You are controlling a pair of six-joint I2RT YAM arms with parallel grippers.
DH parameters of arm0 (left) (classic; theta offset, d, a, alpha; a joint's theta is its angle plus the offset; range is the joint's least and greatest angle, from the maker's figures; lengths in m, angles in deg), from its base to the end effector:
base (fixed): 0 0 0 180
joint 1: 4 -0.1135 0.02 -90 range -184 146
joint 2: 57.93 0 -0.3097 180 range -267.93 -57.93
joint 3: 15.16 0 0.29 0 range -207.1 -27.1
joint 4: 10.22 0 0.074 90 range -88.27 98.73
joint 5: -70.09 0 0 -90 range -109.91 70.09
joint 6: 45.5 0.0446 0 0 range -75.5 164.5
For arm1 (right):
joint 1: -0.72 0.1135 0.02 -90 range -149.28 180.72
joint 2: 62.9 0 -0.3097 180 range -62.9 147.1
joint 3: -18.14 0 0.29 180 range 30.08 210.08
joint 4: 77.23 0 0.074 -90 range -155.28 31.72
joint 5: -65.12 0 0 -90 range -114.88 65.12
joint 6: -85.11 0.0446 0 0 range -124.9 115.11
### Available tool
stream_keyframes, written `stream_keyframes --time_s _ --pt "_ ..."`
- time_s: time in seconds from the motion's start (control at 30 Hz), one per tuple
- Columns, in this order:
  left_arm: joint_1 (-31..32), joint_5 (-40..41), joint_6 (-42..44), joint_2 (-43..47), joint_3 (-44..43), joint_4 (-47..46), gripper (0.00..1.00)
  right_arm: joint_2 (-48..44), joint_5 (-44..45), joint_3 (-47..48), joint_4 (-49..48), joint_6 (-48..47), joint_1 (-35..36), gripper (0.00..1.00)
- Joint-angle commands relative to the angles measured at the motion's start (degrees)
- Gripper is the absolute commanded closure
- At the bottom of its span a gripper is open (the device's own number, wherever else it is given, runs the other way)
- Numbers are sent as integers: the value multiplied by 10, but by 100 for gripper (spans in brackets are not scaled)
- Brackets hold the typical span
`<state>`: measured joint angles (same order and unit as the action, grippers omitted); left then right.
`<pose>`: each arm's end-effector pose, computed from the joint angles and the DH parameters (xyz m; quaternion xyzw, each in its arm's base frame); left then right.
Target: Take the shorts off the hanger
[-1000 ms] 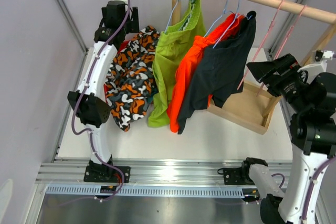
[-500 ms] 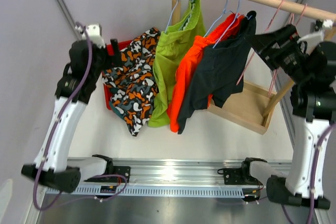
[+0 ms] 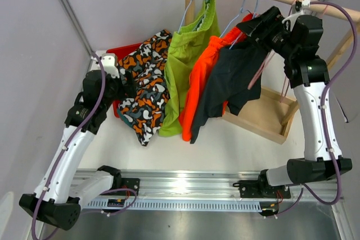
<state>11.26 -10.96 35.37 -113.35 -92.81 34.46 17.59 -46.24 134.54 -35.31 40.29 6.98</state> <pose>0.2158 -0.0517 0.4331 0.0010 0.8298 -0.0537 0.5554 0.3149 0.0509 0.5769 0.1264 0.7299 0.4094 0.5326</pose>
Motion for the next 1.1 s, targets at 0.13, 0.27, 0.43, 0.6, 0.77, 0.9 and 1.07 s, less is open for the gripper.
stream_keyframes --time_s 0.13,0.27,0.43,0.6,0.77,0.9,1.07 --pt "4 -21 -15 41 43 -56 1 38 49 36 -63 -14 30 32" --pt "4 -19 -14 41 55 -64 1 45 69 30 -67 -19 46 56" --pt "4 -16 -12 44 70 -79 1 48 89 29 -61 -21 57 95" --pt "4 -18 -12 43 80 -86 1 35 101 28 -50 -27 58 100" --pt "13 -32 -3 59 67 -86 1 9 113 51 -23 -34 58 100" --pt "70 -4 14 77 37 -82 1 -8 106 82 -8 -26 58 100" --pt "190 59 23 59 -27 -66 1 -13 79 136 3 -6 58 100"
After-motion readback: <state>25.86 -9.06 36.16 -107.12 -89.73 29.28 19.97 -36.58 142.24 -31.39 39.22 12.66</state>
